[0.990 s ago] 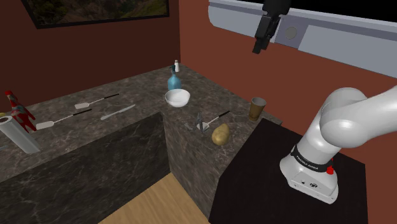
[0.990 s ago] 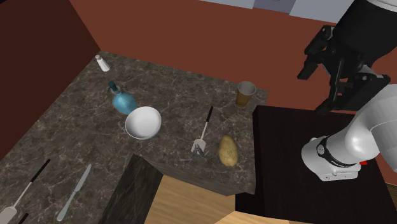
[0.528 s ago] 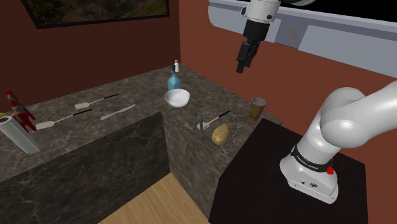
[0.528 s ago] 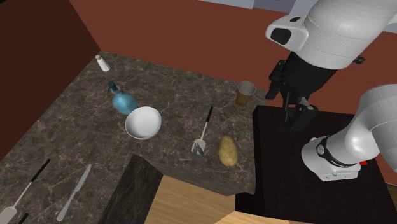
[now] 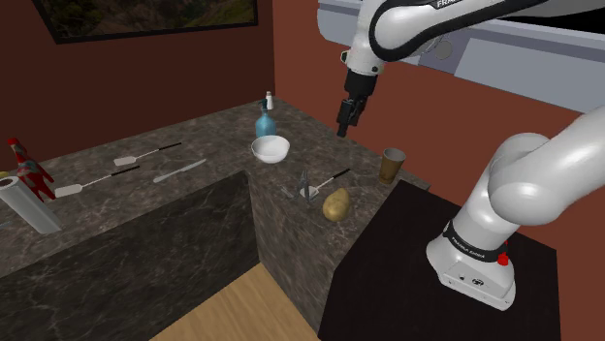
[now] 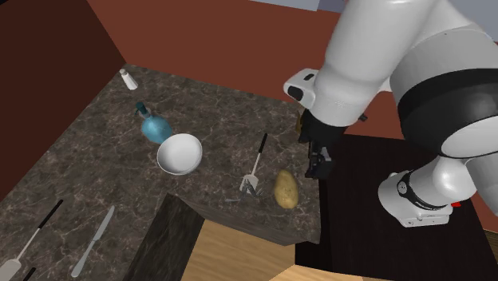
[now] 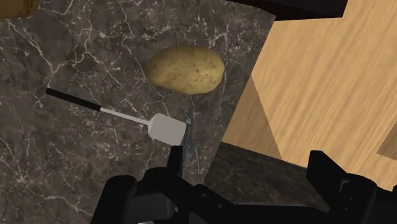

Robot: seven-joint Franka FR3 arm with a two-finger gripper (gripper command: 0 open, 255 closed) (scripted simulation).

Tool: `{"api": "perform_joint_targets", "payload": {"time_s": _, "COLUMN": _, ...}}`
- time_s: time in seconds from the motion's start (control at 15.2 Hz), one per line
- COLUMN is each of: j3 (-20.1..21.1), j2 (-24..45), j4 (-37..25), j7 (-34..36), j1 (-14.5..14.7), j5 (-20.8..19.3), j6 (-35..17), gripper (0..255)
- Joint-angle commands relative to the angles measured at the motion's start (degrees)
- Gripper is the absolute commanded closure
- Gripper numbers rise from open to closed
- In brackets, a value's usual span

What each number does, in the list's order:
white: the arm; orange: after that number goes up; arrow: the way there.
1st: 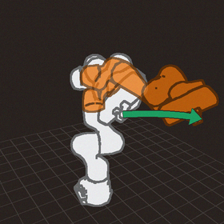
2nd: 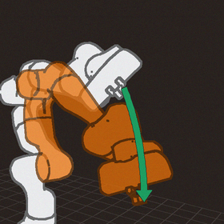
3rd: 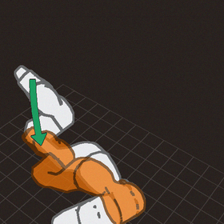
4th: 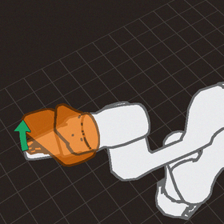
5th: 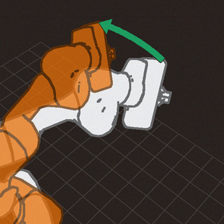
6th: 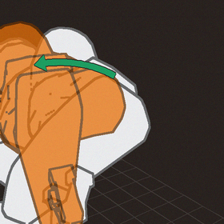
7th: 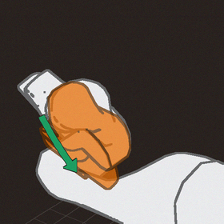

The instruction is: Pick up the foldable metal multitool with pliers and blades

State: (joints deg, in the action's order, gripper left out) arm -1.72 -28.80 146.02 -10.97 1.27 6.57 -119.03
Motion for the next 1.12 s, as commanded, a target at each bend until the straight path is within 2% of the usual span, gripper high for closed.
{"api": "perform_joint_targets", "payload": {"time_s": 0.0, "j3": -0.2, "j2": 3.8, "j4": 0.8, "j7": -1.1, "j1": 0.2, "j5": 0.2, "j6": -4.5, "gripper": 0}}
{"api": "perform_joint_targets", "payload": {"time_s": 0.53, "j3": -0.5, "j2": 21.5, "j4": -1.2, "j7": -5.0, "j1": 1.4, "j5": 2.2, "j6": -19.6, "gripper": 0}}
{"api": "perform_joint_targets", "payload": {"time_s": 1.06, "j3": 0.1, "j2": 40.7, "j4": -8.6, "j7": -9.5, "j1": 1.8, "j5": 5.4, "j6": -30.9, "gripper": 0}}
